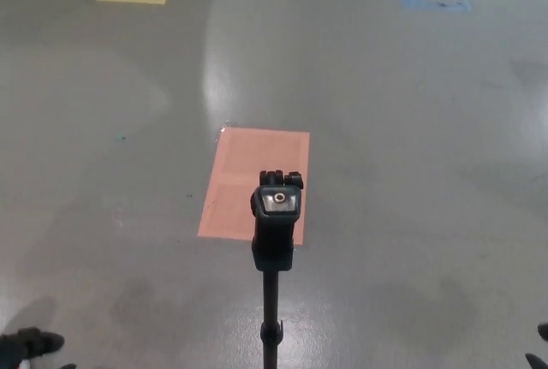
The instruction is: The robot uses its left hand to grab the top of a phone stand kept on the floor and rotates it anti-clockwise
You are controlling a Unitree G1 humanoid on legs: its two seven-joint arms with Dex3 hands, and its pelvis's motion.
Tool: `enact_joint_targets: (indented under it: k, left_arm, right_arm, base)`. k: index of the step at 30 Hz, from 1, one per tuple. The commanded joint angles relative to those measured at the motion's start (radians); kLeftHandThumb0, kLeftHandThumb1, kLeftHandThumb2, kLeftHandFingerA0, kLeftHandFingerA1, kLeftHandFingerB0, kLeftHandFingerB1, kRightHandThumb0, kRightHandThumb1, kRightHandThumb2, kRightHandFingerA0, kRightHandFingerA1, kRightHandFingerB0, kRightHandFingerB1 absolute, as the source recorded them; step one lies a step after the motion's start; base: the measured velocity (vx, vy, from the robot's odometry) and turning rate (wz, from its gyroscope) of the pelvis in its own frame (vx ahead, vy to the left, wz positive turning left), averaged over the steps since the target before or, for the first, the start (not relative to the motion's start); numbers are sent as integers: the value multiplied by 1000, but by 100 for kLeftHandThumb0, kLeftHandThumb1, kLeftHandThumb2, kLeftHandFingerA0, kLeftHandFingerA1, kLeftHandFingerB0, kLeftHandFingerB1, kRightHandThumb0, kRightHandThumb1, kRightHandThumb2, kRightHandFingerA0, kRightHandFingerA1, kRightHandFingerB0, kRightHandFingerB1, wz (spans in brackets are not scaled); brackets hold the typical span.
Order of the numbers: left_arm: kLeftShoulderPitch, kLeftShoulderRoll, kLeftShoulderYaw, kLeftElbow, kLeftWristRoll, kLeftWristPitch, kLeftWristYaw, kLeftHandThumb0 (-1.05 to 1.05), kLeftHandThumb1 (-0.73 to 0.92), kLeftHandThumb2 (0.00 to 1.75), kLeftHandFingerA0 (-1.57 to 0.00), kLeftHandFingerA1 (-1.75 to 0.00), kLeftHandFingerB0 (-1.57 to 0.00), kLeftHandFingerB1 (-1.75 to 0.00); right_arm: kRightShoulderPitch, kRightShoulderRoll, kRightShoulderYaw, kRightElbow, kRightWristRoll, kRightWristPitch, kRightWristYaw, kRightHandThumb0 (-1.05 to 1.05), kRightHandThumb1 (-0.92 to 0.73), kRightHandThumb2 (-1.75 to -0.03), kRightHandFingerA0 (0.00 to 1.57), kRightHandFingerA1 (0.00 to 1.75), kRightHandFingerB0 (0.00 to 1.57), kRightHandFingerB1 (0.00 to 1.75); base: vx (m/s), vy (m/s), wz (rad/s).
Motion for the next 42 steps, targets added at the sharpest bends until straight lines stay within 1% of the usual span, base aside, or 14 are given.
enact_joint_targets:
  k: [1, 5, 6, 7, 8, 9, 14, 16, 17, 19, 25, 28, 34, 42]
  left_arm:
    - [-10, 20, -16, 51, 18, -55, -49, -57, 80, 64, -30, -33, -27, -31]
    - [-3, 18, -7, 56, 5, -74, -46, -65, 78, 63, -23, -31, -18, -28]
    - [3, 12, 13, 51, -15, -97, -41, -74, 57, 93, -11, -44, 0, -33]
    - [9, 4, 36, 47, -37, -124, -35, -74, 57, 93, -11, -44, 0, -33]
    - [11, 1, 47, 45, -46, -137, -33, -74, 55, 93, -4, -36, -4, -28]
    - [16, -6, 60, 25, -54, -175, -31, -81, 56, 94, 0, -18, 0, -12]
    - [51, -8, 77, -92, -67, -288, -46, -83, 53, 92, 0, -8, 0, -9]
    - [71, -5, 90, -169, -92, -338, -78, -82, 52, 92, 0, -10, 0, -9]
    - [107, 7, 90, -284, -100, -381, -84, -81, 53, 93, 0, -14, 0, -10]
    - [132, 14, 93, -375, -111, -393, -95, -85, 54, 93, 0, -11, 0, -7]
    - [246, 51, 107, -836, -159, -386, -134, -86, 53, 90, 0, -9, 0, -2]
    - [285, 77, 127, -1117, -211, -321, -164, -79, 47, 89, 0, -20, 0, -9]
    - [245, 124, 133, -1400, -285, -221, -225, -78, 46, 88, 0, -12, 0, -10]
    - [156, 127, 126, -1547, -296, -125, -239, -70, 40, 81, 0, -7, 0, -12]
  right_arm:
    - [-11, -22, 11, 52, -8, -65, 56, -74, -65, -96, 5, 35, 5, 26]
    - [-11, -20, 9, 67, -3, -76, 59, -75, -65, -97, 5, 35, 5, 26]
    - [-9, -20, 11, 67, -6, -77, 57, -76, -66, -97, 6, 36, 6, 25]
    - [-9, -21, 14, 67, -9, -78, 54, -76, -66, -97, 6, 36, 6, 25]
    - [-8, -20, 14, 68, -8, -79, 54, -76, -66, -97, 6, 35, 6, 25]
    - [-7, -19, 13, 70, -6, -81, 56, -76, -65, -96, 5, 34, 5, 25]
    - [-3, -20, 13, 69, -4, -87, 62, -74, -65, -96, 5, 35, 5, 27]
    - [-7, -23, 13, 67, -3, -84, 68, -74, -65, -96, 5, 33, 5, 26]
    - [-10, -25, 10, 70, 0, -87, 71, -73, -65, -97, 1, 32, 6, 27]
    - [-13, -26, 9, 72, 0, -89, 72, -72, -66, -98, 0, 32, 6, 26]
    - [-24, -32, 15, 75, -7, -80, 72, -77, -66, -97, 5, 32, 5, 24]
    - [-33, -33, 16, 77, -7, -79, 77, -74, -65, -98, 2, 33, 6, 25]
    - [-49, -36, 14, 78, -4, -73, 86, -72, -64, -96, 2, 33, 5, 25]
    - [-61, -38, 21, 83, -12, -68, 87, -78, -64, -95, 6, 33, 6, 22]
  base:
    - [0, 0, 0]
    - [0, 0, 0]
    - [0, 0, 0]
    - [0, 0, 0]
    - [0, 0, 0]
    - [0, 0, 0]
    - [0, 0, 0]
    - [0, 0, 0]
    - [0, 0, 0]
    - [0, 0, 0]
    - [0, 0, 0]
    - [0, 0, 0]
    - [0, 0, 0]
    - [0, 0, 0]
